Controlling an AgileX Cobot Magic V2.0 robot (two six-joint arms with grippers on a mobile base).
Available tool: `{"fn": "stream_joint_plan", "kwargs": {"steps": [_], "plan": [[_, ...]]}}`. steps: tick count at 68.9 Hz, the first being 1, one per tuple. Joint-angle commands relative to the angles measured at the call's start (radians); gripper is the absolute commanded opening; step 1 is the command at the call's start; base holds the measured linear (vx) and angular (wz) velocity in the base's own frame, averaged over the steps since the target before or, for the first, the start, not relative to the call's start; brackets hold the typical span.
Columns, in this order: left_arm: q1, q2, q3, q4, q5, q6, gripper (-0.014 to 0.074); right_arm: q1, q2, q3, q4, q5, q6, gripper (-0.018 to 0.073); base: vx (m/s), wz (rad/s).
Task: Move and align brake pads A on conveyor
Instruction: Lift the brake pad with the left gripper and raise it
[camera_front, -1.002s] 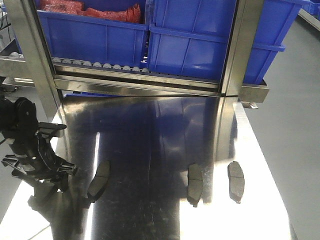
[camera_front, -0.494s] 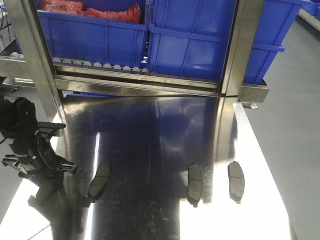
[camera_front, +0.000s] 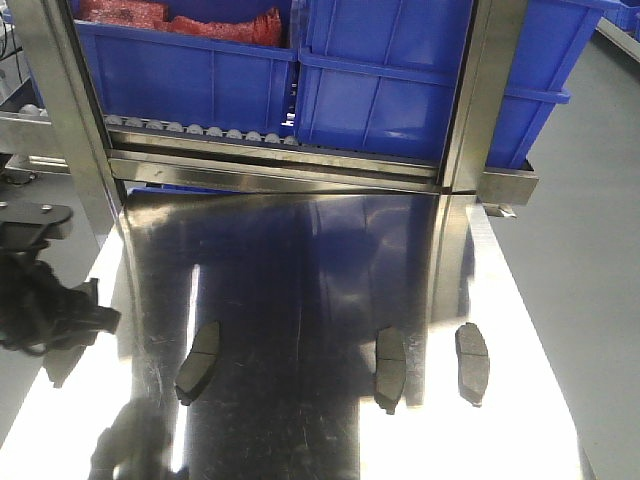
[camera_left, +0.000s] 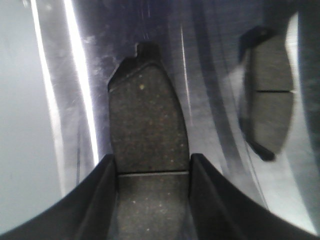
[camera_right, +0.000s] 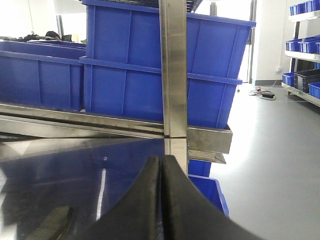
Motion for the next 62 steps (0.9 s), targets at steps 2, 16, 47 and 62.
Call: {"fn": "stream_joint_plan", "kwargs": {"steps": [2, 16, 47, 62], "plan": [[-0.005, -0.179, 0.056, -0.022, -0.076, -0.009, -0.0007, 0.0, -0.012, 0.012, -0.004, -0.072, -0.008, -0.0012, 0.0, 0.0], [-0.005, -0.43, 0.2, -0.034, -0.102, -0.007, -0.0006, 0.0, -0.012, 0.012, -0.004, -0.072, -0.008, -0.0012, 0.0, 0.0], [-0.005, -0.969, 0.434, -0.034, -0.217, 0.0, -0.0006, 0.0, -0.012, 0.012, -0.004, -0.072, -0.008, -0.0012, 0.0, 0.0], [-0.005, -1.034, 0.441, -0.034, -0.223, 0.0, -0.0006, 0.0, -0.012, 0.012, -0.004, -0.072, -0.008, -0.0012, 0.0, 0.0]]}}
